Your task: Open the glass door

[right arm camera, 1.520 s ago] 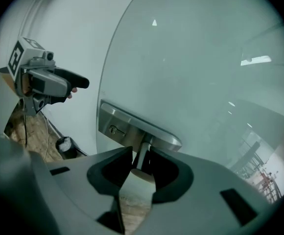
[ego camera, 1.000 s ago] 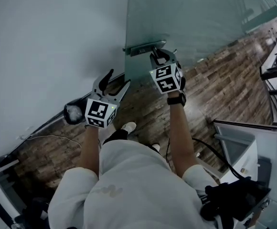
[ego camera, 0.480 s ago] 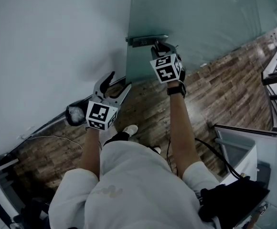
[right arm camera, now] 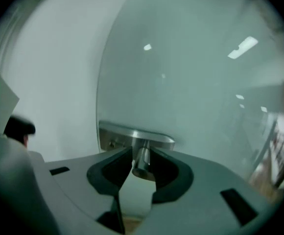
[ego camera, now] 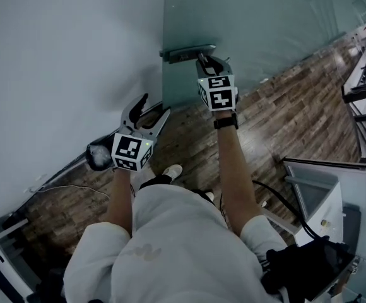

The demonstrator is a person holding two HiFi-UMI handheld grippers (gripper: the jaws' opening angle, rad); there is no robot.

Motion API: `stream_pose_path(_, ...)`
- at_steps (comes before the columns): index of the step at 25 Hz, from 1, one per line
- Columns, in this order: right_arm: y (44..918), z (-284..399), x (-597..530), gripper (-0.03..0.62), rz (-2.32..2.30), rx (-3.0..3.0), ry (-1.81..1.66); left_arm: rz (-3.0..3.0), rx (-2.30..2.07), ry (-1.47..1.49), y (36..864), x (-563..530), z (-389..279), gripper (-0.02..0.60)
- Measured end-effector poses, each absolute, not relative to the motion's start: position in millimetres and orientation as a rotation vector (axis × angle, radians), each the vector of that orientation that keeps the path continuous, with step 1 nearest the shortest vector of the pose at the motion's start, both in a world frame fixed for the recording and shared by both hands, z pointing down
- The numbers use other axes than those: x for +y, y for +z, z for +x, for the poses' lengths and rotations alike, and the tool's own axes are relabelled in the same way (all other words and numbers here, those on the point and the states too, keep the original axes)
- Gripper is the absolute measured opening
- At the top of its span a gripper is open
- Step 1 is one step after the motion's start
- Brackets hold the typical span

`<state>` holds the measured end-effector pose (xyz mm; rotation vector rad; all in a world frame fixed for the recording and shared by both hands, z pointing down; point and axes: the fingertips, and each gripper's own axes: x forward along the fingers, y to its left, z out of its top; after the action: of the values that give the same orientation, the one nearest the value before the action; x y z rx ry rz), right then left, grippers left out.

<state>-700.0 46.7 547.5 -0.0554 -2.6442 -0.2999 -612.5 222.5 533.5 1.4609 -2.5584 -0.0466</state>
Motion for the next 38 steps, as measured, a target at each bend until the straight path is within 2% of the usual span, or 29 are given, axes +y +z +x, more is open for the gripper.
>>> stream_pose_path(2, 530, -681, 46, 0.114, -0.017, -2.773, -0.076, 1.507, -2.539, -0.065, 529, 216, -609, 0.302)
stream_pose_path(4, 517, -647, 48, 0.114, 0.002, -2.828, -0.028, 1.555, -2.523, -0.094, 518, 206, -601, 0.302)
stream_pose_path(7, 501, -572, 37, 0.114, 0.073, -2.852, 0.058, 1.686, -2.466, -0.136, 489, 172, -573, 0.301)
stream_pose_path(9, 488, -517, 21, 0.108, 0.197, -2.862, 0.127, 1.84, -2.386, -0.125, 464, 139, -544, 0.276)
stream_pose_path(13, 473, -416, -32, 0.041, 0.499, -2.886, 0.152, 2.114, -2.23, -0.07, 441, 63, -472, 0.242)
stream_pose_path(16, 462, -324, -70, 0.005, 0.781, -2.859, 0.162, 2.269, -2.095, -0.083, 434, 10, -406, 0.161)
stream_pose_path(20, 452, -203, -92, 0.003, 1.153, -2.754, 0.154, 2.405, -1.906, -0.113, 432, -42, -320, 0.015)
stream_pose_path(24, 435, -109, -98, 0.003, 1.453, -2.649, 0.135, 2.441, -1.852, -0.059, 428, -79, -248, 0.003)
stream_pose_path(29, 418, -44, -94, 0.003, 1.67, -2.581, 0.076, 2.526, -1.772, -0.095, 413, -97, -181, 0.003)
stream_pose_path(32, 401, -17, -91, 0.003, 1.789, -2.622, 0.019, 2.576, -1.878, -0.029, 397, -102, -155, 0.002)
stream_pose_path(38, 401, -11, -89, 0.003, 1.827, -2.648, 0.059, 2.567, -1.794, -0.088, 397, -99, -137, 0.002)
